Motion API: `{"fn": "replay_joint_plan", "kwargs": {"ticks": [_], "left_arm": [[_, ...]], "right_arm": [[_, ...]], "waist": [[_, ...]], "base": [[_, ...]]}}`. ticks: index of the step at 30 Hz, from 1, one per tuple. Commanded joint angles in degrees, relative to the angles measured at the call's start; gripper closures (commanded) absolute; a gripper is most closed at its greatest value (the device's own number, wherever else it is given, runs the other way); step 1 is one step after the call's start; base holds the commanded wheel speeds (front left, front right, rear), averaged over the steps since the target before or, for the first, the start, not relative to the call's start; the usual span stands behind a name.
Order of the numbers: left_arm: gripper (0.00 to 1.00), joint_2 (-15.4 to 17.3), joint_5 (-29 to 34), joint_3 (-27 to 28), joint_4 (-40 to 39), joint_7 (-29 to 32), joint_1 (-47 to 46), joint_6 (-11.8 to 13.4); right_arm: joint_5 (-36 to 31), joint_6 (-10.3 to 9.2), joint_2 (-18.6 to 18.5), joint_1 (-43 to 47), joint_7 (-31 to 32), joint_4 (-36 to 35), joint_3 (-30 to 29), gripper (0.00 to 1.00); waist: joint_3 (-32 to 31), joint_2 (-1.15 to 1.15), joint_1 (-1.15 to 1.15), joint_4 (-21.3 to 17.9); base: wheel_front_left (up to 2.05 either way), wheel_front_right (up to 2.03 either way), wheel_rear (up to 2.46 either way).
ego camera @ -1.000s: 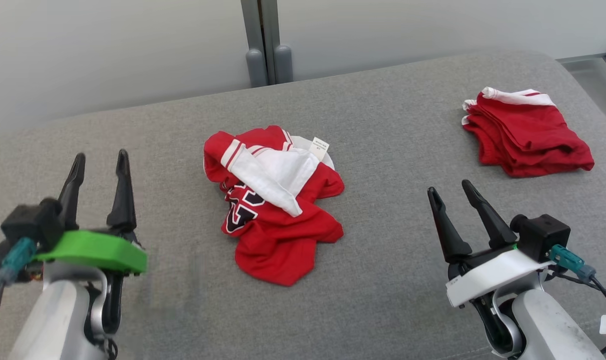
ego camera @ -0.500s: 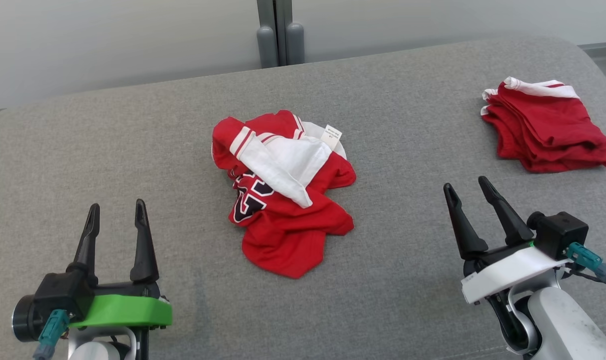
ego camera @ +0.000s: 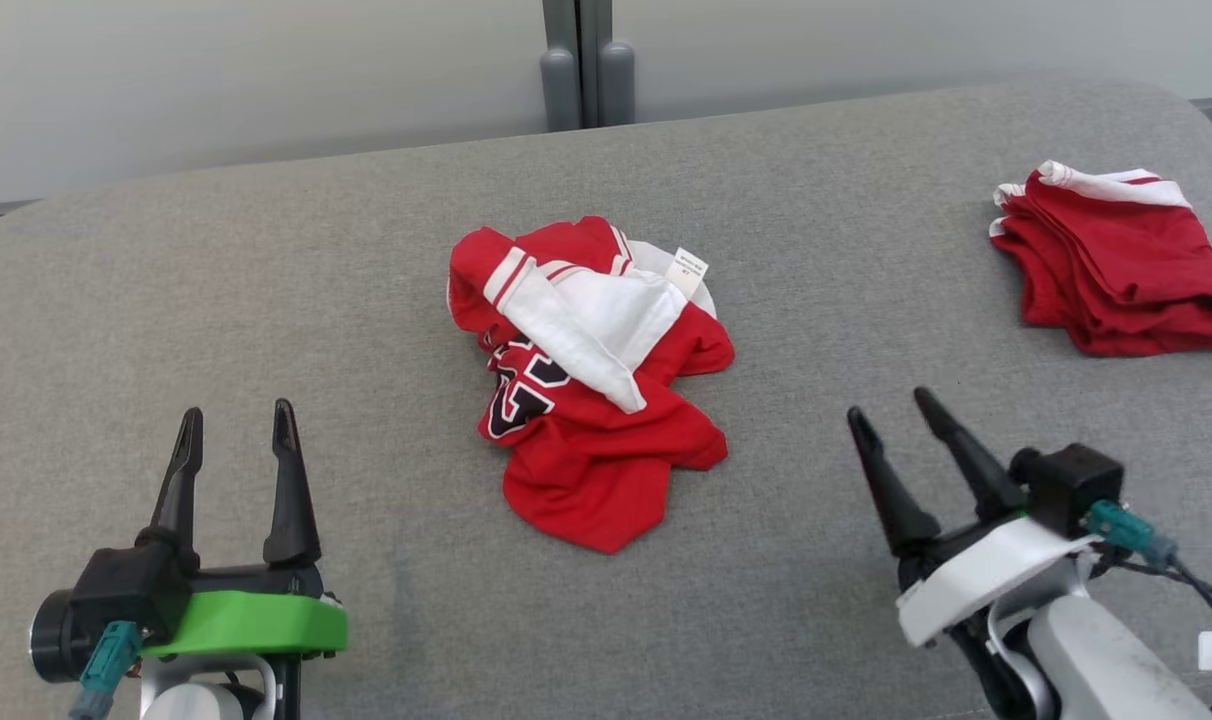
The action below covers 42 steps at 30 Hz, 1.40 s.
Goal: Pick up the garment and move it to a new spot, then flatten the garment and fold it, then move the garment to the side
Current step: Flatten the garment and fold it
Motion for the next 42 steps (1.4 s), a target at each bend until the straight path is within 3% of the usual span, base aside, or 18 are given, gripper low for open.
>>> {"fn": "replay_joint_plan", "kwargs": {"ticks": [1, 4, 8, 19, 21, 23, 27, 34, 38, 42], "left_arm": [[0.00, -0.34, 0.73, 0.27, 0.24, -0.16, -0.64, -0.44], [0.00, -0.61, 0.78, 0.13, 0.60, -0.16, -1.04, -0.76], [0.00, -0.89, 0.69, 0.08, 0.88, -0.16, -1.35, -1.02], [0.00, -1.03, -0.61, -1.48, 1.74, -0.16, -2.56, -0.65], [0.00, -1.03, -0.69, -1.72, 2.01, -0.16, -2.57, -0.61], [0.00, -1.03, -0.74, -1.95, 2.17, -0.16, -2.69, -0.55], [0.00, -1.03, -0.75, -1.65, 2.30, -0.16, -2.78, -0.25], [0.00, -1.03, -0.23, -1.03, 2.68, -0.16, -2.97, -0.42], [0.00, -1.02, -0.51, -0.63, 2.92, -0.15, -2.75, -0.38], [0.00, -1.00, -0.55, -0.71, 3.36, -0.15, -2.78, -0.72]], "right_arm": [[1.71, -0.06, -0.80, -0.49, 1.10, 1.97, 3.13, 0.00], [7.50, -0.06, -2.24, -2.99, 6.25, 4.59, 11.15, 0.00], [13.12, -0.07, -3.73, -5.90, 10.24, 6.83, 17.47, 0.02], [20.08, -0.06, -2.54, -12.75, 9.82, 15.71, 25.23, 0.00], [20.72, -0.06, -2.17, -13.37, 10.39, 18.00, 26.27, 0.06], [21.68, -0.07, -1.90, -13.91, 10.41, 19.41, 27.29, 0.20], [23.30, -0.06, -1.97, -14.77, 8.43, 20.80, 28.81, 1.00], [26.52, -0.07, -4.55, -16.79, 3.67, 18.58, 29.31, 1.00], [27.64, -0.06, -8.94, -16.88, 2.11, 15.49, 28.39, 1.00], [28.50, -0.07, -15.81, -15.72, 1.50, 12.07, 25.78, 1.00]], "waist": [[0.16, 0.00, 0.00, 1.34], [0.37, 0.00, 0.00, 3.61], [0.73, 0.00, 0.00, 6.81], [2.03, 0.00, 0.00, 13.85], [2.24, 0.00, 0.00, 14.72], [2.44, 0.00, 0.00, 15.34], [2.75, 0.00, 0.00, 15.37], [2.52, 0.00, 0.00, 11.30], [1.94, 0.00, 0.00, 7.58], [1.90, 0.00, 0.00, 4.10]], "base": [[0.00, 0.00, 0.00], [0.00, 0.00, 0.00], [0.00, 0.00, 0.00], [0.00, 0.00, 0.00], [0.00, 0.00, 0.00], [0.00, 0.00, 0.00], [0.00, 0.00, 0.00], [0.00, 0.00, 0.00], [0.00, 0.00, 0.00], [0.00, 0.00, 0.00]]}}
